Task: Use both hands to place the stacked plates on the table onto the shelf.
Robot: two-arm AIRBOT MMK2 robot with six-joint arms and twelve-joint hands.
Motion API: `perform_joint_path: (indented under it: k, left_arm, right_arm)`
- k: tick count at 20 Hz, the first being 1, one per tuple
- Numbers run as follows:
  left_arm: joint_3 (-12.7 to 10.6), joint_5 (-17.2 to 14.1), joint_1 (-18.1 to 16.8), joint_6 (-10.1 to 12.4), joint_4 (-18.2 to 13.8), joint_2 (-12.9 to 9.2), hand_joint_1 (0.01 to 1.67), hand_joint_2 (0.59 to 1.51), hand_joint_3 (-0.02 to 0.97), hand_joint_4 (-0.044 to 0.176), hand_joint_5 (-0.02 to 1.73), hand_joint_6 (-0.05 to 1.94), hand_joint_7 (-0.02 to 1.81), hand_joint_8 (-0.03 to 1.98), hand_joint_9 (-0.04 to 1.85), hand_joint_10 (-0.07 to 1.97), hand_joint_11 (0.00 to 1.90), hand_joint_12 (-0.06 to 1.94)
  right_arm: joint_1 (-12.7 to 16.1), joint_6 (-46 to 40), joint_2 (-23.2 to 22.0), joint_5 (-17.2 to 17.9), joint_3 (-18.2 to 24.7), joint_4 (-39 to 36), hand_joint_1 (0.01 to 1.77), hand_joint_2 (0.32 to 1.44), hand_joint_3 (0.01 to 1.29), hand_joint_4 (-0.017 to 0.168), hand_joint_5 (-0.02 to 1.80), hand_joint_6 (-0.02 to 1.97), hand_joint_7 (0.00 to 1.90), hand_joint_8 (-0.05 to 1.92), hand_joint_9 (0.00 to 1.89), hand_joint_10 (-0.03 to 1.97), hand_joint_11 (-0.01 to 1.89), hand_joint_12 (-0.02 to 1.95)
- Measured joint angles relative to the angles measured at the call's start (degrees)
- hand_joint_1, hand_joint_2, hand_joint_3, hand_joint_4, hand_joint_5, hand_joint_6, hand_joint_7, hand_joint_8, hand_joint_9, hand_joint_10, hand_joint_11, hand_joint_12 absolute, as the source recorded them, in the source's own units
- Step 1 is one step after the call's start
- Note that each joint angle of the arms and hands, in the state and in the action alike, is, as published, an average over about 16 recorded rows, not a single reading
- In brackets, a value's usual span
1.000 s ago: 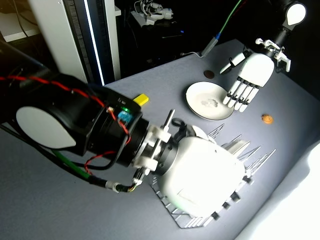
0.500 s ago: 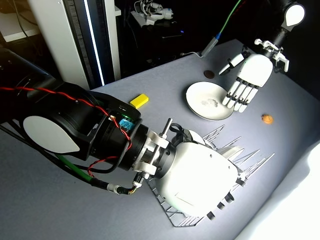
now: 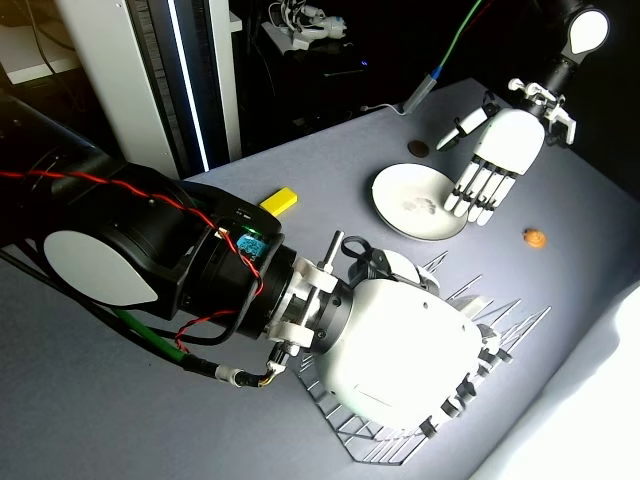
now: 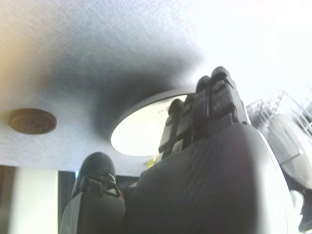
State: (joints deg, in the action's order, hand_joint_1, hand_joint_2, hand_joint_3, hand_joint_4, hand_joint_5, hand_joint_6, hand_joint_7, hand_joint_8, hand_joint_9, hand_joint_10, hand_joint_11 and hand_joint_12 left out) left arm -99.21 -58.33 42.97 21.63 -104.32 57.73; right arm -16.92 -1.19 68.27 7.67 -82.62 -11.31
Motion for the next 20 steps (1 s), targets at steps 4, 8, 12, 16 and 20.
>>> perform_joint_path:
  k: [4,8,12,16,20]
  left_arm:
    - [-0.9,-0.3,1.7,2.1,1.8,0.5,0.01,1.206,0.014,-0.002,0.03,0.01,-0.01,-0.02,0.03,0.01,0.02,0.00]
    - [-1.9,-0.8,3.7,4.5,4.0,1.1,0.01,1.209,0.014,-0.003,0.03,0.01,-0.01,-0.02,0.03,0.02,0.02,0.00]
    - [-3.0,-1.4,5.8,6.9,6.3,1.7,0.01,1.211,0.014,-0.004,0.03,0.01,-0.01,-0.02,0.03,0.02,0.02,0.00]
    - [-4.0,-1.8,7.3,8.9,8.3,2.3,0.01,1.216,0.014,-0.004,0.04,0.00,-0.01,-0.02,0.03,0.02,0.02,0.00]
    - [-4.4,-2.0,8.3,10.0,9.5,2.6,0.01,1.222,0.014,-0.003,0.04,0.00,-0.01,-0.03,0.03,0.02,0.02,-0.01]
  right_arm:
    - [2.7,1.7,-1.7,-0.3,1.9,-1.8,1.09,1.08,0.01,-0.004,0.53,0.02,0.58,0.02,0.56,0.02,0.24,0.92]
    - [6.1,8.3,-4.2,-0.9,5.9,-3.8,1.07,1.05,0.01,-0.004,0.35,0.02,0.37,0.02,0.35,0.02,0.10,0.72]
    - [8.7,19.3,-6.9,-1.6,12.1,-5.7,1.07,1.02,0.01,-0.004,0.20,0.02,0.20,0.02,0.19,0.02,0.03,0.46]
    - [8.8,32.4,-8.6,-2.2,19.7,-7.1,1.04,0.98,0.02,-0.002,0.09,0.02,0.08,0.02,0.08,0.02,0.02,0.20]
    - [6.1,47.2,-9.3,-1.3,26.5,-5.6,1.00,0.96,0.02,0.000,0.02,0.02,0.02,0.01,0.02,0.02,0.02,0.03]
